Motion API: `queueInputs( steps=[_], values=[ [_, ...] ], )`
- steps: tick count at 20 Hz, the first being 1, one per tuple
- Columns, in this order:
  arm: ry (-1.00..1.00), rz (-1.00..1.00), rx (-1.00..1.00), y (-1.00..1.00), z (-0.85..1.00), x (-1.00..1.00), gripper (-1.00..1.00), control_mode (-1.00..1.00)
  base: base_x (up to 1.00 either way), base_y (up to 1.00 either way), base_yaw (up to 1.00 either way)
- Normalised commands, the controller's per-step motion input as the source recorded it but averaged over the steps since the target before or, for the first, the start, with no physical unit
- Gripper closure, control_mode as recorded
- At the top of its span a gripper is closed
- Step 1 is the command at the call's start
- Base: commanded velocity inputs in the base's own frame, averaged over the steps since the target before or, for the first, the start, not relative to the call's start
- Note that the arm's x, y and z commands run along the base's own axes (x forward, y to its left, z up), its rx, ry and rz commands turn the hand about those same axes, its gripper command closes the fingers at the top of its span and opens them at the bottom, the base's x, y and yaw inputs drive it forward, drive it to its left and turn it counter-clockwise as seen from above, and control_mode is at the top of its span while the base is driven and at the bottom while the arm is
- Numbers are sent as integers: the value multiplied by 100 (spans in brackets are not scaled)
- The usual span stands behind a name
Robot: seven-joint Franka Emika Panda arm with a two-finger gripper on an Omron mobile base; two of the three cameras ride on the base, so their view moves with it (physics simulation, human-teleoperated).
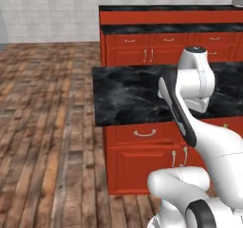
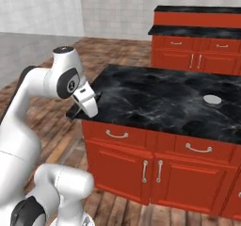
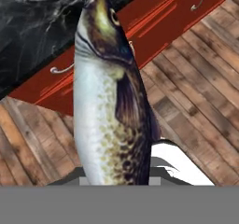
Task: Take the fish from the fridge and place it on the digital scale on the counter by the fridge. Wait a few seconds for a reading, then move it to the plate on the dining counter.
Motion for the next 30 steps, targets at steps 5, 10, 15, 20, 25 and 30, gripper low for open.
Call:
queueInputs(
  steps=[5,10,15,20,25,30],
  values=[
    [0,0,0,0,0,0,100,100,-3,100,3],
    [0,0,0,0,0,0,100,100,12,100,0],
    [0,0,0,0,0,0,100,100,37,100,0],
    [0,0,0,0,0,0,100,100,69,100,-1],
    [0,0,0,0,0,0,100,100,100,100,-7],
    [0,0,0,0,0,0,100,100,100,93,-11]
  ],
)
